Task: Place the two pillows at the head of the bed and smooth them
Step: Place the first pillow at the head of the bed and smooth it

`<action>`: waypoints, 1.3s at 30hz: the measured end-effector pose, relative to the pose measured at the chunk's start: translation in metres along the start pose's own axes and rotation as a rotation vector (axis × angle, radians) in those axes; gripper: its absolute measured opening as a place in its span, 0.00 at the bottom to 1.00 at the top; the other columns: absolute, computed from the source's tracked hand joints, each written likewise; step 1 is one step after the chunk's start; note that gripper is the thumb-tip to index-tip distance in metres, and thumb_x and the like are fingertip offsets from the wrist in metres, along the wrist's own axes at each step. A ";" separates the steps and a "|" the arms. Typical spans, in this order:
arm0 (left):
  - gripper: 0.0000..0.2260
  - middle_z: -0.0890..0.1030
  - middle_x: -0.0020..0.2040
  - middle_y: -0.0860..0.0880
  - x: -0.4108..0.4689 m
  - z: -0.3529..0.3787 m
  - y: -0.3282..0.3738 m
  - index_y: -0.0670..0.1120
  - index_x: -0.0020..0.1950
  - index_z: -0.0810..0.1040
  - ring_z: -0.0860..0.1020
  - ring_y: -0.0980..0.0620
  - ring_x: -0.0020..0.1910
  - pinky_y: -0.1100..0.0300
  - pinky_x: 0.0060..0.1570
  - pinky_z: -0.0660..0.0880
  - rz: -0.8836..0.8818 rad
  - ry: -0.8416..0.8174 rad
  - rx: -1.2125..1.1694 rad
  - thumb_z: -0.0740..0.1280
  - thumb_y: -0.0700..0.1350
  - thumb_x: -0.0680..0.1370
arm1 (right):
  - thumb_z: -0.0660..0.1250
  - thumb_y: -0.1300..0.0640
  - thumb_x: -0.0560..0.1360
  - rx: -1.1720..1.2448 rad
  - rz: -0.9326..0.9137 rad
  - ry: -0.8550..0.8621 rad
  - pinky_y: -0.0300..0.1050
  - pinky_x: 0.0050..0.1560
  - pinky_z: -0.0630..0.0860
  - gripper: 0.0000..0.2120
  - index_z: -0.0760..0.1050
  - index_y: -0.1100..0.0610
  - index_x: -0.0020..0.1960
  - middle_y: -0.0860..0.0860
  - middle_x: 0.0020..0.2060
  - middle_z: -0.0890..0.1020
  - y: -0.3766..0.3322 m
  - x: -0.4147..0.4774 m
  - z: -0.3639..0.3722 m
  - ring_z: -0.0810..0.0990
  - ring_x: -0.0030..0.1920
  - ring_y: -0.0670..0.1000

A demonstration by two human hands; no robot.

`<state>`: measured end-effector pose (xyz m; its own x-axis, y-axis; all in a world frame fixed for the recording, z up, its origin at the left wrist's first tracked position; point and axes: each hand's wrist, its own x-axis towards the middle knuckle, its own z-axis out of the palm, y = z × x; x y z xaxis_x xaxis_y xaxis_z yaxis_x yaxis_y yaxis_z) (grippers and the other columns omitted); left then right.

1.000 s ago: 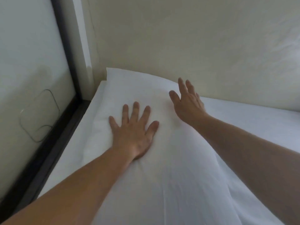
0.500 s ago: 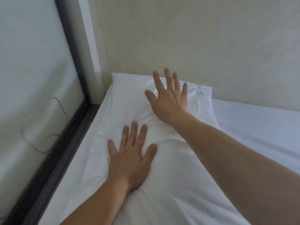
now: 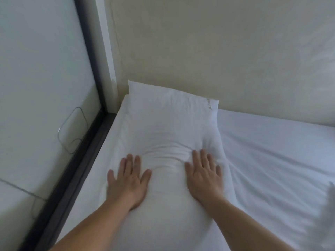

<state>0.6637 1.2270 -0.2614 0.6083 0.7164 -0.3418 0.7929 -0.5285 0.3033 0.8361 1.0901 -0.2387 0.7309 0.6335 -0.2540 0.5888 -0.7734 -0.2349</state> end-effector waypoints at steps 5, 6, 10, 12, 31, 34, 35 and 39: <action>0.31 0.41 0.80 0.48 -0.049 -0.009 -0.017 0.51 0.78 0.38 0.42 0.45 0.78 0.42 0.74 0.41 -0.189 0.161 0.033 0.37 0.63 0.78 | 0.43 0.37 0.80 0.033 0.214 0.066 0.59 0.76 0.48 0.32 0.41 0.48 0.79 0.50 0.80 0.45 0.031 -0.053 -0.025 0.46 0.79 0.55; 0.31 0.38 0.79 0.48 -0.054 -0.013 -0.007 0.52 0.78 0.37 0.40 0.46 0.78 0.44 0.75 0.40 -0.087 0.196 0.003 0.37 0.63 0.78 | 0.43 0.38 0.80 0.027 0.074 0.122 0.56 0.76 0.46 0.31 0.40 0.47 0.79 0.48 0.79 0.42 0.021 -0.064 -0.029 0.44 0.79 0.52; 0.31 0.35 0.78 0.51 -0.098 0.020 0.002 0.56 0.77 0.34 0.38 0.49 0.77 0.45 0.75 0.40 0.069 -0.009 0.092 0.36 0.66 0.76 | 0.43 0.36 0.80 0.001 -0.054 -0.121 0.57 0.76 0.41 0.30 0.39 0.43 0.79 0.45 0.79 0.40 0.023 -0.109 0.005 0.39 0.78 0.49; 0.31 0.38 0.79 0.49 -0.116 0.021 -0.018 0.55 0.78 0.37 0.41 0.47 0.78 0.42 0.74 0.42 -0.125 -0.051 0.147 0.36 0.65 0.77 | 0.43 0.34 0.79 0.046 0.281 -0.163 0.62 0.75 0.47 0.33 0.41 0.45 0.79 0.49 0.80 0.45 0.057 -0.121 0.007 0.44 0.79 0.56; 0.32 0.51 0.80 0.47 -0.254 -0.048 0.138 0.52 0.79 0.46 0.53 0.44 0.77 0.40 0.72 0.51 0.025 -0.086 0.021 0.42 0.65 0.78 | 0.48 0.36 0.79 -0.183 0.214 -0.168 0.56 0.68 0.63 0.33 0.49 0.50 0.79 0.55 0.75 0.64 0.208 -0.261 -0.113 0.64 0.72 0.59; 0.31 0.50 0.80 0.47 -0.262 -0.044 0.185 0.51 0.79 0.47 0.52 0.45 0.77 0.42 0.73 0.50 0.168 -0.049 -0.029 0.43 0.64 0.79 | 0.49 0.36 0.80 -0.120 0.240 -0.105 0.55 0.68 0.63 0.32 0.50 0.49 0.79 0.54 0.75 0.64 0.219 -0.276 -0.121 0.65 0.72 0.59; 0.31 0.51 0.80 0.47 -0.266 -0.039 0.200 0.51 0.79 0.47 0.53 0.45 0.77 0.42 0.73 0.50 0.207 -0.056 -0.031 0.44 0.63 0.79 | 0.50 0.36 0.80 -0.096 0.252 -0.092 0.55 0.68 0.63 0.32 0.50 0.49 0.79 0.54 0.75 0.64 0.226 -0.283 -0.124 0.65 0.72 0.59; 0.30 0.56 0.79 0.47 -0.299 0.001 0.277 0.50 0.78 0.52 0.58 0.46 0.75 0.42 0.72 0.54 0.362 -0.139 -0.014 0.46 0.62 0.79 | 0.53 0.36 0.79 -0.022 0.344 -0.033 0.53 0.68 0.62 0.33 0.52 0.49 0.78 0.53 0.76 0.62 0.287 -0.325 -0.144 0.63 0.73 0.58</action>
<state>0.7015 0.8662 -0.0767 0.8488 0.4155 -0.3268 0.5257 -0.7291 0.4383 0.8172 0.6586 -0.0884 0.8763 0.3358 -0.3454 0.3174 -0.9419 -0.1103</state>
